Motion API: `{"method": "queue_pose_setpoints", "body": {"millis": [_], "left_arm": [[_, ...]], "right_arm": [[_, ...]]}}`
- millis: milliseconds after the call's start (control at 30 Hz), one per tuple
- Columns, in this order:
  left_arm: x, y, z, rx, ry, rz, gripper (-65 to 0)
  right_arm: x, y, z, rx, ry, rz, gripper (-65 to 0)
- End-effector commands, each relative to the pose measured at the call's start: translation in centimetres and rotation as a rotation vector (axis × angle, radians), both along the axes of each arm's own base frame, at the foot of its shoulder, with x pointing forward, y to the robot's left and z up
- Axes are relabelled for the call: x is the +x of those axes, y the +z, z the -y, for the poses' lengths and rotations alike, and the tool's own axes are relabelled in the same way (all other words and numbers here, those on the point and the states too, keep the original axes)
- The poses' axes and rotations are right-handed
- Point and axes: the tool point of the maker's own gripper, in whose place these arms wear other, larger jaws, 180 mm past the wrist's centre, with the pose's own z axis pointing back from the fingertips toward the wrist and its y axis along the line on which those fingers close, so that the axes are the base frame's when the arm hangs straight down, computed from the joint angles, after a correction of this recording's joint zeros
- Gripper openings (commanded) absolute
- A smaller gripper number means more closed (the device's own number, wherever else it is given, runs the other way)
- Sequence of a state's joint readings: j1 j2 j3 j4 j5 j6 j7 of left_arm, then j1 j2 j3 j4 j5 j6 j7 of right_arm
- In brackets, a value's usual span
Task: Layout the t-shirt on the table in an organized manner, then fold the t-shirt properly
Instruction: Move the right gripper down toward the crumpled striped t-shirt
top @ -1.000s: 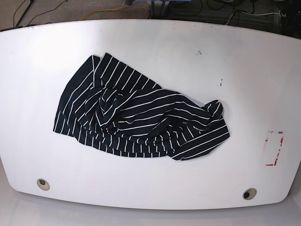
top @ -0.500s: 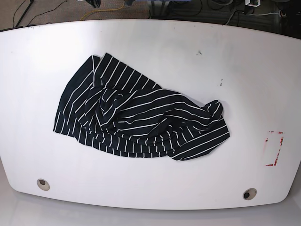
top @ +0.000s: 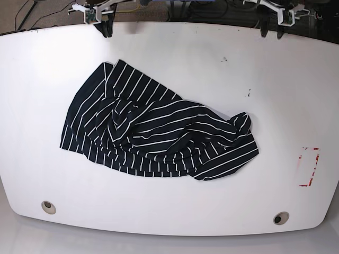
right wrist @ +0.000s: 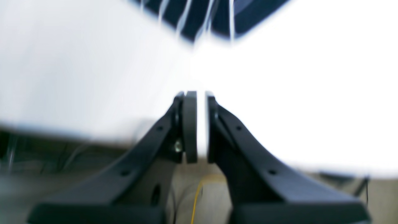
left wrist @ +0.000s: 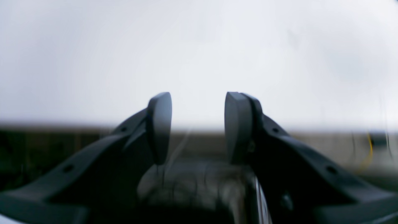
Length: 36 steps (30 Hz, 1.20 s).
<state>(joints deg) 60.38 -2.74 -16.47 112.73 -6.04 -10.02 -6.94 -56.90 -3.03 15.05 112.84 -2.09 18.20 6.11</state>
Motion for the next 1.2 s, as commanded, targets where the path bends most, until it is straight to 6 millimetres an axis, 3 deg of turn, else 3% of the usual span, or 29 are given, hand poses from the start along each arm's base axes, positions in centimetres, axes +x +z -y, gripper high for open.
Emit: {"method": "queue_pose_setpoints", "body": {"millis": [0, 367, 467, 567, 700, 1167], "left_arm": [[0.9, 1.0, 0.0, 0.005, -0.005, 0.048, -39.4], [4.2, 2.0, 0.7, -0.009, -0.021, 0.141, -39.4], [4.8, 2.3, 0.7, -0.005, -0.042, 0.156, -38.1], [5.5, 2.5, 1.1, -0.014, -0.056, 0.174, -28.2], [6.0, 2.7, 1.1, -0.015, -0.055, 0.192, -15.8], [8.0, 3.7, 1.1, -0.005, -0.062, 0.251, -15.3]], "right_arm": [[0.8, 1.0, 0.0, 0.002, 0.002, 0.048, -61.4], [4.2, 2.0, -0.8, 0.015, 0.017, 0.141, -60.1], [4.9, 1.8, -1.0, 0.018, 0.02, 0.136, -52.5], [5.7, 1.7, -1.6, 0.03, 0.028, 0.13, -41.1], [6.6, 1.5, -1.9, 0.036, 0.033, 0.125, -33.5], [8.7, 0.7, -5.7, 0.083, 0.128, 0.072, -32.8]]}}
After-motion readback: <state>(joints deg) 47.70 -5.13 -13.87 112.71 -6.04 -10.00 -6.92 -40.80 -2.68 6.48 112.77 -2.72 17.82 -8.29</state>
